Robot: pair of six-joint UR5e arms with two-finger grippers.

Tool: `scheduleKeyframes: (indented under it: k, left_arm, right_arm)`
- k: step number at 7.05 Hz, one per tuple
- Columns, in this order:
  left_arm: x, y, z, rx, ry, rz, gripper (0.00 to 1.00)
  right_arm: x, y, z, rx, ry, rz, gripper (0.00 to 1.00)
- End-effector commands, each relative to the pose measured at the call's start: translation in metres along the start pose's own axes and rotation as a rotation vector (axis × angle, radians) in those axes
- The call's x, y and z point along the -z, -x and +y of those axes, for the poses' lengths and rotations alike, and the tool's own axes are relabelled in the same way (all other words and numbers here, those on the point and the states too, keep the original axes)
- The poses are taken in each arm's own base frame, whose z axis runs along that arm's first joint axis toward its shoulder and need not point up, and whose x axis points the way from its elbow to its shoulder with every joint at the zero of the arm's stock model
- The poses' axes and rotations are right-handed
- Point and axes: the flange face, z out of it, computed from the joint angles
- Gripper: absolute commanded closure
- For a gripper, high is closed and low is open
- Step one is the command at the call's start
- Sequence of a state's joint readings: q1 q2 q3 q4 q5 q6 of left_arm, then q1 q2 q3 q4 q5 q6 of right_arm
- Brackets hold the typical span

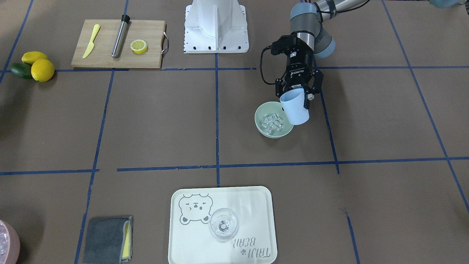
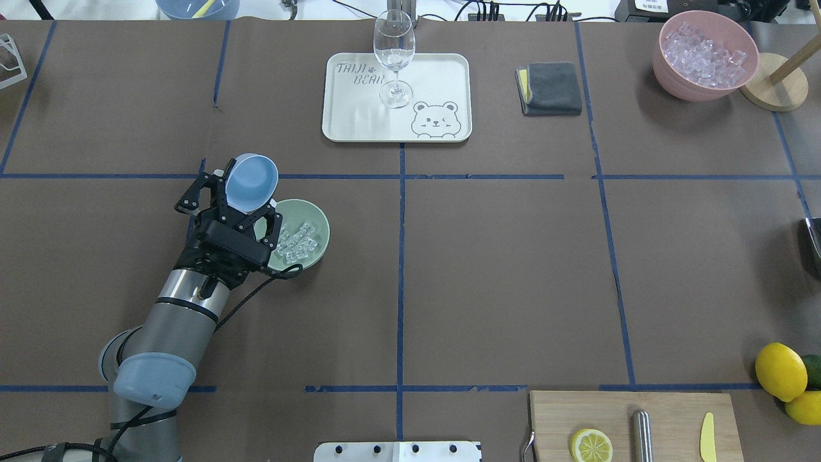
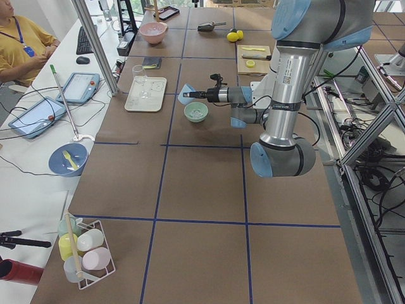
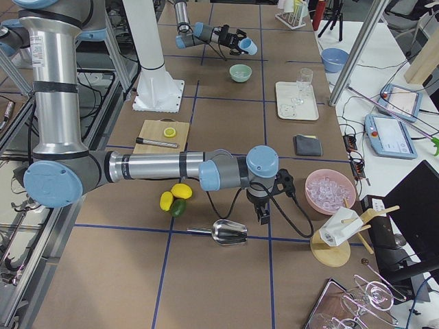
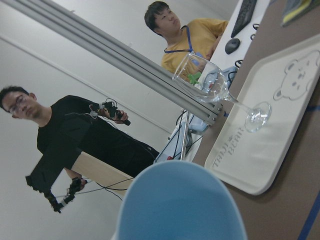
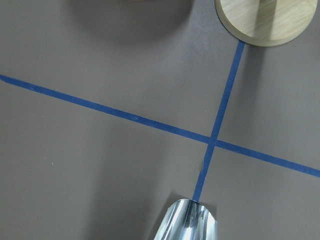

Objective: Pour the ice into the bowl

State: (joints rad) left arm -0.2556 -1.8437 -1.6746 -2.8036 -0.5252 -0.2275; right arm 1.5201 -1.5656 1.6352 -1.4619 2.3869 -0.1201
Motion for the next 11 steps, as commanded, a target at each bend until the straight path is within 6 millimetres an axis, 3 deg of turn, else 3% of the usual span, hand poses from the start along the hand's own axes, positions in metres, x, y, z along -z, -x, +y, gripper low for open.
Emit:
scheduleKeyframes:
  k: [1, 2, 3, 4, 5, 7, 9, 11]
  left_arm:
    - [0.011, 0.001, -0.014, 0.494, -0.055, 0.065, 1.00]
    - [0.011, -0.001, -0.026, 0.571, -0.064, 0.073, 1.00]
    - [0.011, 0.002, -0.020, 0.554, -0.056, 0.068, 1.00]
    - [0.012, 0.004, -0.012, 0.533, -0.036, 0.089, 1.00]
    - [0.013, 0.017, 0.018, 0.459, 0.034, 0.134, 1.00]
    - [0.006, 0.078, 0.075, 0.375, 0.163, 0.153, 1.00]
    - [0.001, 0.147, 0.115, 0.535, 0.306, 0.142, 1.00]
    - [0.027, 0.212, 0.160, 0.639, 0.389, 0.028, 1.00]
  right_arm:
    - [0.001, 0.001, -0.001, 0.002, -0.003, -0.001, 0.00]
    - [0.001, 0.001, -0.001, 0.002, -0.003, -0.001, 0.00]
    - [0.001, 0.001, -0.001, 0.002, -0.003, -0.001, 0.00]
    - [0.001, 0.001, 0.000, 0.001, -0.002, -0.001, 0.00]
    - [0.001, 0.001, -0.001, 0.006, -0.006, -0.001, 0.00]
    - [0.001, 0.001, -0.001, 0.009, -0.009, 0.001, 0.00]
    - [-0.001, 0.000, 0.004, 0.007, -0.006, 0.001, 0.00]
    - [0.001, 0.002, 0.010, 0.004, -0.007, 0.001, 0.00]
